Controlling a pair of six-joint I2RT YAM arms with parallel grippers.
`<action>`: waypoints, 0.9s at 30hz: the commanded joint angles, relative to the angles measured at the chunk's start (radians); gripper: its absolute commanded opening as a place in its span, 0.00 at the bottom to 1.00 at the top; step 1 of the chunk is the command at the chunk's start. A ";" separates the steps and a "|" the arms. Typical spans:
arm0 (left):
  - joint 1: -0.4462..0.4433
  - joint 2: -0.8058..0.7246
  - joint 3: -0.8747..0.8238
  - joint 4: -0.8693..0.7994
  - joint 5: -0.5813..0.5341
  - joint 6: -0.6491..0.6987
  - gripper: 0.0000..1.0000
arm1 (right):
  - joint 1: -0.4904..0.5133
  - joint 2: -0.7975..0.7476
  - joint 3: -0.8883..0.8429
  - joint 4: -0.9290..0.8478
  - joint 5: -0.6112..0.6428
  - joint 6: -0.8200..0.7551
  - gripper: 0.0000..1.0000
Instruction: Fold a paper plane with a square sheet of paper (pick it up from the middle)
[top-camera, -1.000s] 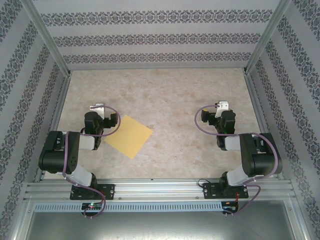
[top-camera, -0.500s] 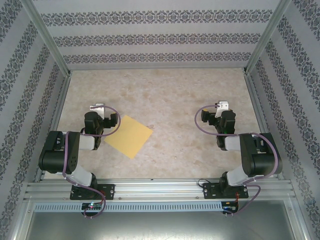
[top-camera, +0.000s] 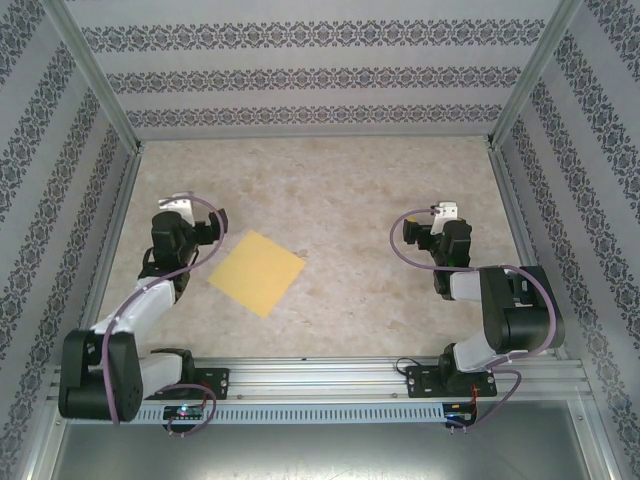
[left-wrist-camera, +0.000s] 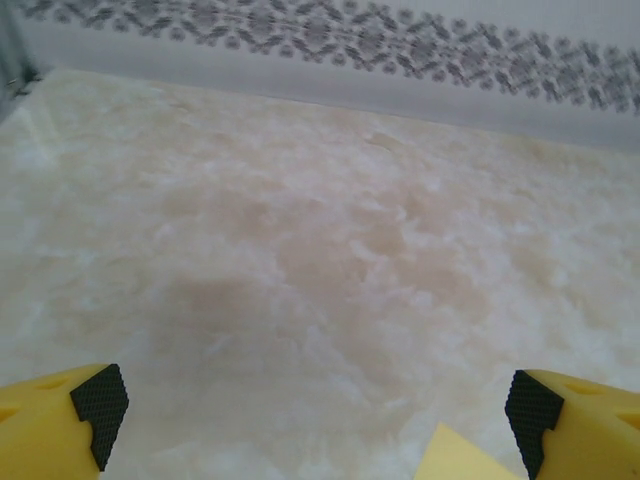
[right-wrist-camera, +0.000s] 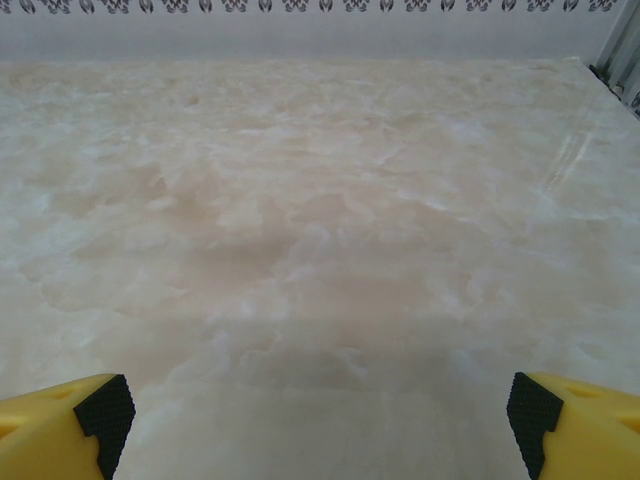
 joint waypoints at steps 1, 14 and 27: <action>0.012 -0.060 0.116 -0.417 -0.118 -0.260 1.00 | 0.006 -0.025 0.013 0.014 -0.025 -0.013 0.98; -0.240 0.122 0.214 -0.476 0.375 -0.344 1.00 | 0.111 -0.461 0.383 -1.007 -0.182 0.508 0.98; -0.501 0.370 0.240 -0.653 0.145 -0.425 1.00 | 0.421 -0.410 0.415 -1.081 -0.320 0.574 0.98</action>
